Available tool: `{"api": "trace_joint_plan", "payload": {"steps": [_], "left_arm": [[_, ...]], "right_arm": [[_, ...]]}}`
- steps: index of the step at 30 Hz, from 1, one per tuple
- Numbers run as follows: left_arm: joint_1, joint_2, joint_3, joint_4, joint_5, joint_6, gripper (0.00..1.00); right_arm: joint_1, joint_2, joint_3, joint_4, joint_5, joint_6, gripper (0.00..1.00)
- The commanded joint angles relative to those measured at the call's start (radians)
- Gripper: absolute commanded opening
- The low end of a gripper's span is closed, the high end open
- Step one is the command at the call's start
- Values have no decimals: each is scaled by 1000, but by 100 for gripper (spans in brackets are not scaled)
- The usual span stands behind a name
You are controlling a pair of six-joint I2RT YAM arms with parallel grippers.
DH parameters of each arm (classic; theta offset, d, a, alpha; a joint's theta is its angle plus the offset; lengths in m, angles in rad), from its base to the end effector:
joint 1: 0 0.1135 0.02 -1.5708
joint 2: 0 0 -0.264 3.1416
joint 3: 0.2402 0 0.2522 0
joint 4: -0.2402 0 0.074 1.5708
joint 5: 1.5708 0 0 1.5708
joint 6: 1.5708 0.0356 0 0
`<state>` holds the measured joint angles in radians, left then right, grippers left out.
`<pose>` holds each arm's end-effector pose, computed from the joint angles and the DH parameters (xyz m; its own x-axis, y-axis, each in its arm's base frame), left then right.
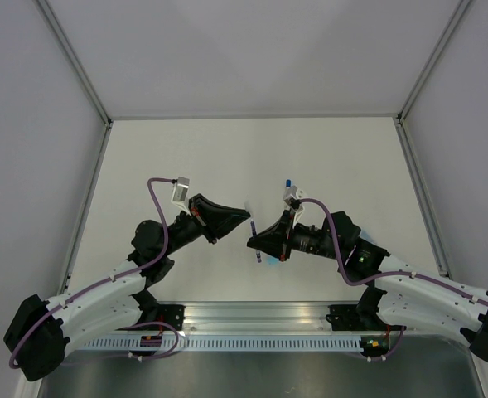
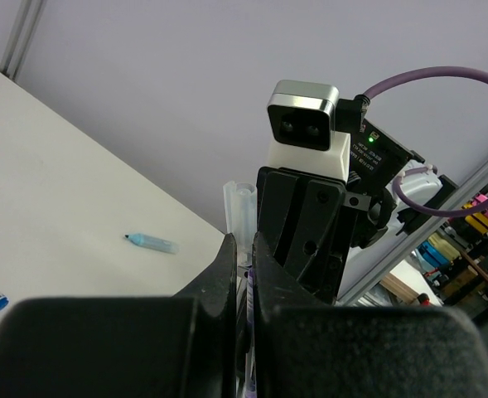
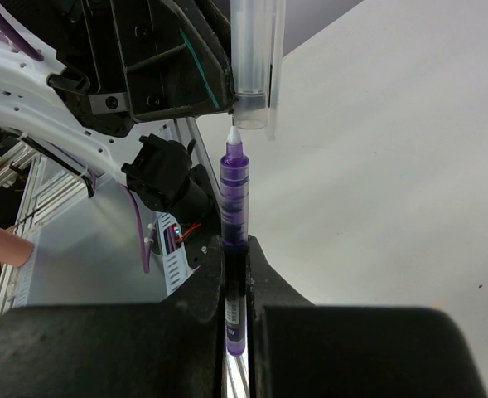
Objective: Insert the pens into the pen caps
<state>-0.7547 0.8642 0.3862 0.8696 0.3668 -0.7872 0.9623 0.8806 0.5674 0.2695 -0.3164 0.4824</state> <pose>0.1317 -0.1414 0.2958 -0.4278 -0.5054 -0.7494 0.8188 0.1345 -0.5581 0.1116 0.1796 0.2940 -0.4663 0.1020 -0.8787 -0.8366 0.2719 0.4755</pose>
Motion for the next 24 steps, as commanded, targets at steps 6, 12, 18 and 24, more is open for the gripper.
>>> {"api": "trace_joint_plan", "payload": {"steps": [6,12,18,24], "left_arm": [[-3,-7,28,46,0,-6,2],[-3,-10,29,45,0,-6,2],[-5,-25,33,29,-11,0,2],[-3,-40,37,9,-11,8,2]], "right_arm": [[0,14,38,27,-16,8,0],[-2,18,42,22,-15,8,0],[-2,24,45,22,-18,12,0],[0,21,45,17,-10,8,0]]}}
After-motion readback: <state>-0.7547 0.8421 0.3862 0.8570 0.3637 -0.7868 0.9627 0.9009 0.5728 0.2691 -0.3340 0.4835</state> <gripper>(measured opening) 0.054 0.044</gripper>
